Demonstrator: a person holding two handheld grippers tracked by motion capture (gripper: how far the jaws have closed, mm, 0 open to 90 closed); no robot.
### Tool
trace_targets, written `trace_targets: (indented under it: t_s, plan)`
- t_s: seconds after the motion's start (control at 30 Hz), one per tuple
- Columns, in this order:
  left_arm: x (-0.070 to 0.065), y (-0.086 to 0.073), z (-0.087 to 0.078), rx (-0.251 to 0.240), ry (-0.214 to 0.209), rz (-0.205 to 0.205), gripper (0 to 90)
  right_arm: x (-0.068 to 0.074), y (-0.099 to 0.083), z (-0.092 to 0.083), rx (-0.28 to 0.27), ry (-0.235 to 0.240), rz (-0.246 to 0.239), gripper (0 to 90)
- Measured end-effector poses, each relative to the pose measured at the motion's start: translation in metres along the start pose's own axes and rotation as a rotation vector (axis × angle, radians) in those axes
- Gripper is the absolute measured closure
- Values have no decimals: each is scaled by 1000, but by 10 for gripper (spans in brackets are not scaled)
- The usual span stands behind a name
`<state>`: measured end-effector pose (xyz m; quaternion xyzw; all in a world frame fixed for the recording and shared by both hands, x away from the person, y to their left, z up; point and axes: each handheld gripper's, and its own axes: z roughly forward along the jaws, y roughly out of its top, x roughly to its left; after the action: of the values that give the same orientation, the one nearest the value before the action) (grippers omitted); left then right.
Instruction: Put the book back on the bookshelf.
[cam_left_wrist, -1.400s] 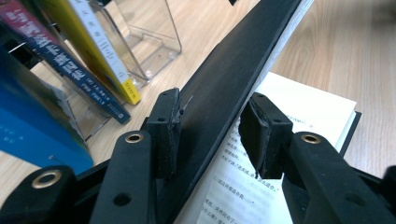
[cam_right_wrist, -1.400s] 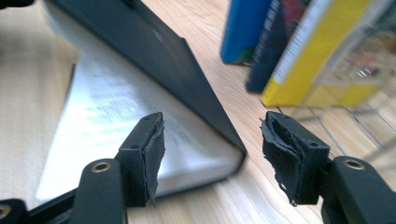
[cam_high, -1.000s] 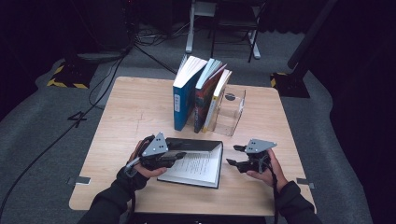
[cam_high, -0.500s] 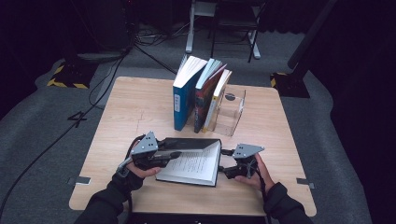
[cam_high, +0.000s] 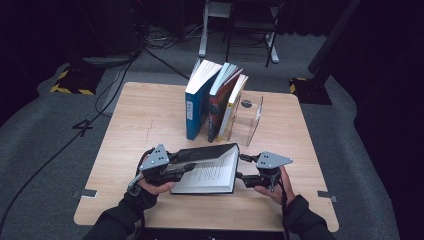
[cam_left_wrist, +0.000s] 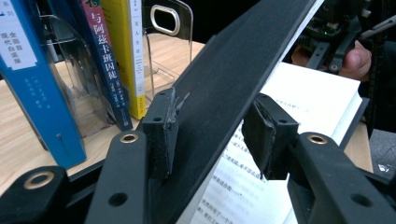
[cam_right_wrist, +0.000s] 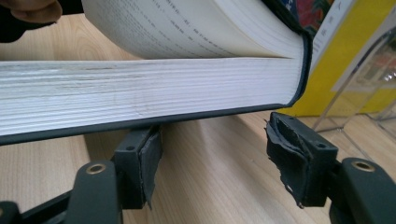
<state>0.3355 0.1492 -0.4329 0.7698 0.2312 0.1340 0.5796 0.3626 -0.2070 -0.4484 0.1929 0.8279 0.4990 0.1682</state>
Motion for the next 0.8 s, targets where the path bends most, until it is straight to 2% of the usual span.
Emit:
trace_targets:
  t_s: [0.07, 0.23, 0.33, 0.5, 0.6, 0.8]
  plan:
    - [-1, -5, -5, -8, 2, -11, 547, 4, 5, 0, -14, -2, -6, 389]
    - [-9, -12, -13, 21, 22, 23, 525, 10, 20, 2, -41, -13, -31, 403]
    - [-11, -13, -17, 30, 42, 23, 524, 14, 29, 3, -51, -10, -43, 403]
    - [-13, -18, -22, 54, 43, 21, 512, 22, 45, 5, -70, 2, -93, 402]
    - [-18, -19, -23, 92, 40, 37, 502, 25, 51, 7, -102, 19, -89, 402]
    - [-17, -19, -22, 128, 18, 42, 495, 25, 58, 12, -112, 51, -64, 402]
